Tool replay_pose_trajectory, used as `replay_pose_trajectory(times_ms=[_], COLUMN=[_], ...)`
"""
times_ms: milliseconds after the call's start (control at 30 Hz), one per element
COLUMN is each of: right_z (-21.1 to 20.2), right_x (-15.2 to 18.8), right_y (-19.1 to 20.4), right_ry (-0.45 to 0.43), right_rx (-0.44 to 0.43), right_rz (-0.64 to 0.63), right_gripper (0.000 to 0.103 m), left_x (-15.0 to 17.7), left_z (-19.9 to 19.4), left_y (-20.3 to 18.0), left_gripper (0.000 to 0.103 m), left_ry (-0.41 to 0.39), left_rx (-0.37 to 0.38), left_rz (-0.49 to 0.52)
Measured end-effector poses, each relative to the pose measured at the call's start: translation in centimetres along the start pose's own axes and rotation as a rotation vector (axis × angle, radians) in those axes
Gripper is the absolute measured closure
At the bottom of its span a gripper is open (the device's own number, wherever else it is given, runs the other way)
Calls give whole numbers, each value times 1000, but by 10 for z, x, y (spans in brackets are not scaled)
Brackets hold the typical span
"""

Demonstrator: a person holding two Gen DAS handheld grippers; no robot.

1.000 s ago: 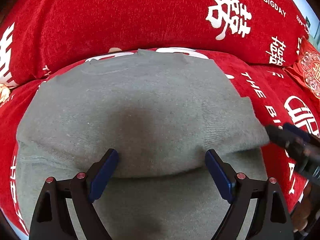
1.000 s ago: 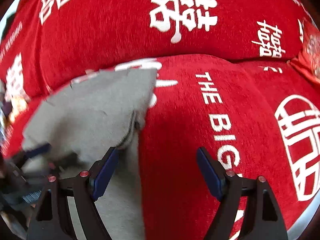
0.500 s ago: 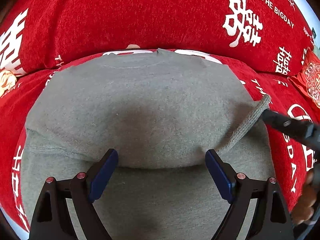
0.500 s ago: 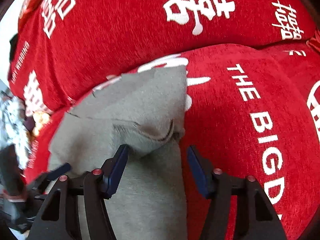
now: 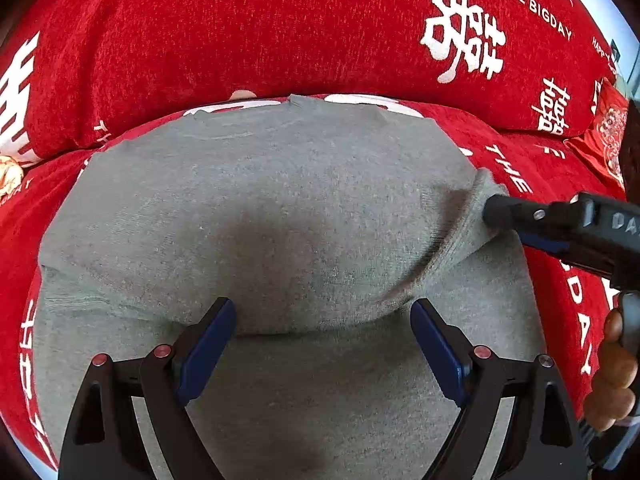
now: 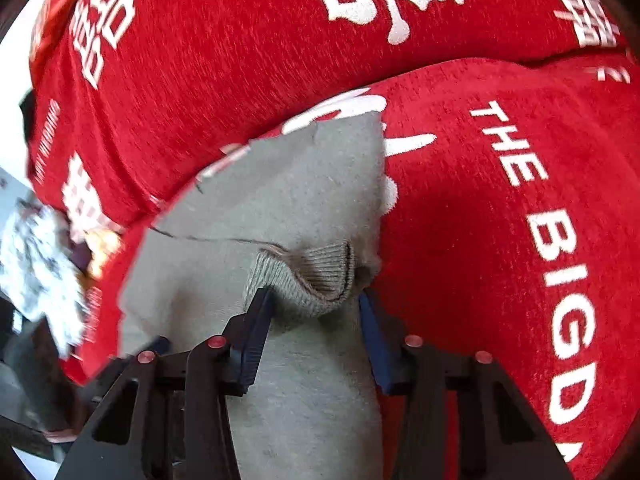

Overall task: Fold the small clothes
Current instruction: 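Grasp the sweater's side edge with the right gripper, then fold the side edge toward the sweater's middle and open the right gripper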

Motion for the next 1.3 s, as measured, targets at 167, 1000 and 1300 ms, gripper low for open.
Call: replay_pose_trajectory(times_ms=[167, 1000, 1300], right_z=[-12, 6, -21], right_x=[-9, -44, -40], right_y=[-13, 39, 35], right_ry=[-9, -125, -186], right_rx=[-74, 105, 105], right_rz=[99, -210, -188], right_gripper=[54, 94, 89], left_x=[-6, -11, 4], left_z=[-1, 0, -7], left_y=[-1, 17, 42], left_gripper=[13, 13, 13], left_ry=[-17, -36, -44], left_rx=[51, 2, 7], left_rz=[-47, -85, -96])
Point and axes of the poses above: each gripper's, at about its wrist camera, not at the fingertips, and z roughly the way its jaws point, y to its left, x to its underside, the point moved 6 cm from there along z, roughly the way its jaws point, and after that the axes turned 8 degrees about z, right-handed, at the moved point
